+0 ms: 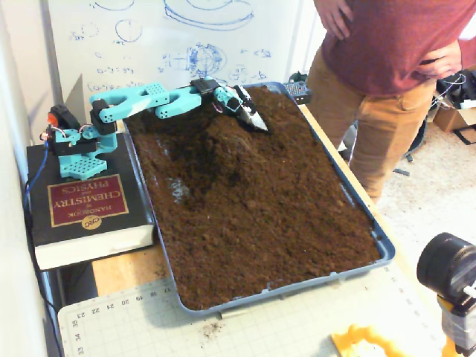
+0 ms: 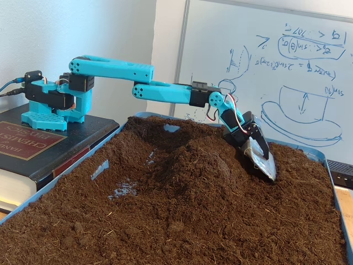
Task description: Build a berm.
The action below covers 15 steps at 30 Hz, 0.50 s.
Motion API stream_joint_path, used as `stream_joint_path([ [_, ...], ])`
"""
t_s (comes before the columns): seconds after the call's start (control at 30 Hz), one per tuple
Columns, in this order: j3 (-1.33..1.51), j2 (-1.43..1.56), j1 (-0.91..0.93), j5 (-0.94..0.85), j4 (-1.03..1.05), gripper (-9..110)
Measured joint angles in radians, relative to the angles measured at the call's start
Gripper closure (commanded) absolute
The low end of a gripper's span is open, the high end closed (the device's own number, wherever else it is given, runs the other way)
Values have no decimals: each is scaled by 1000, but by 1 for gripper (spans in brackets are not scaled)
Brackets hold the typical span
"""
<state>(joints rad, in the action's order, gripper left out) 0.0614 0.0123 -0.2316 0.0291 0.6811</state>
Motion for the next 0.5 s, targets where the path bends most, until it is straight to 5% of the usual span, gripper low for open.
stream_joint_path([
  [0.5,247,255,29,-6,319,101],
])
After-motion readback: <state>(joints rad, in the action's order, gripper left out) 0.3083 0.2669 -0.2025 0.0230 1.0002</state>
